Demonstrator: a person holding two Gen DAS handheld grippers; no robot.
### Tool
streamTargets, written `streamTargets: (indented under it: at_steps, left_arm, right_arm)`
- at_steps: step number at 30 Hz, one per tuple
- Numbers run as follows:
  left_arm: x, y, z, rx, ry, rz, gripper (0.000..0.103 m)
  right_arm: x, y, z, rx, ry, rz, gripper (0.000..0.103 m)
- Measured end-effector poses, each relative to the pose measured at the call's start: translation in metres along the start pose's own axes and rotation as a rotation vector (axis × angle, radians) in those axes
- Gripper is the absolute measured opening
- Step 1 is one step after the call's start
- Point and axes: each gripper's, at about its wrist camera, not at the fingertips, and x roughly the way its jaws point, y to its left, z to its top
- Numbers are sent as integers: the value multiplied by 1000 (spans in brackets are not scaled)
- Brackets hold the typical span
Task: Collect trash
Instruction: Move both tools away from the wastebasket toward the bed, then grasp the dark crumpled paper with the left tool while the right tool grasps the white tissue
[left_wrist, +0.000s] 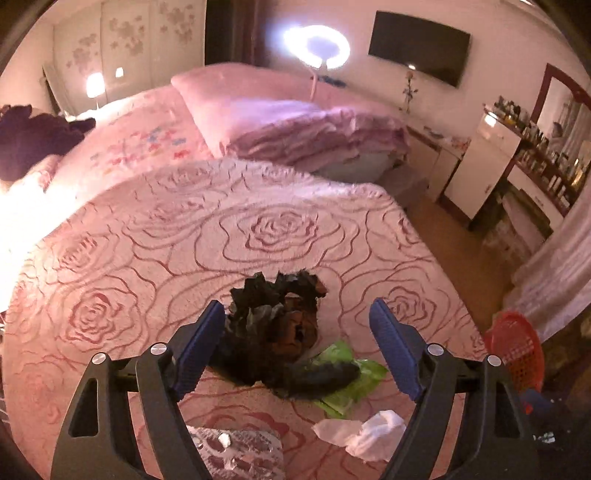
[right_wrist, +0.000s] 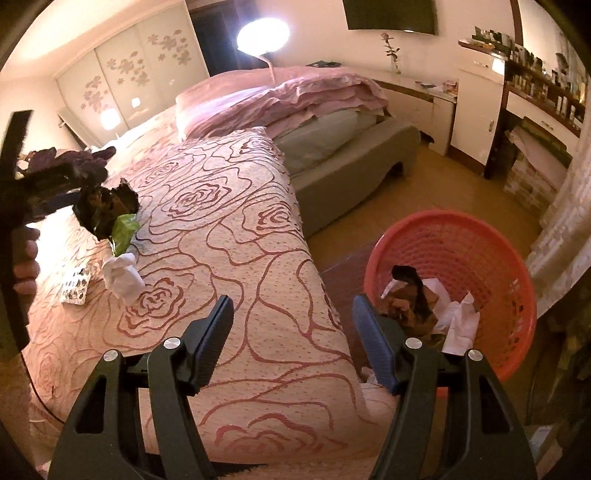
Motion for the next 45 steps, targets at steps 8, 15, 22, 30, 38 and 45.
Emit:
streamTargets:
  at_steps: [8,15,22,30,38,45]
  left_arm:
    - [22,12,-6,-30,44,6,62]
    - [24,23,-8,-34,38,11,40]
    - [5,30,-6,-60,-11,-25,33]
    - [-39,48,-12,-107,-92,-48,33]
    - [-58,65,-22,-124,-117,-29,33]
    - [-65,75,-29,-137,-125,-27,33]
  right_arm:
    - [5,2,3,-5,17,-8,65]
    - [9,17,5,-38,23,6,65]
    - [9,33,9,-79,13,25,65]
    - [17,66,15,-143,26,94,65]
    - [29,118,21,-272,24,173,65]
    - [44,145,22,-344,49,215,65]
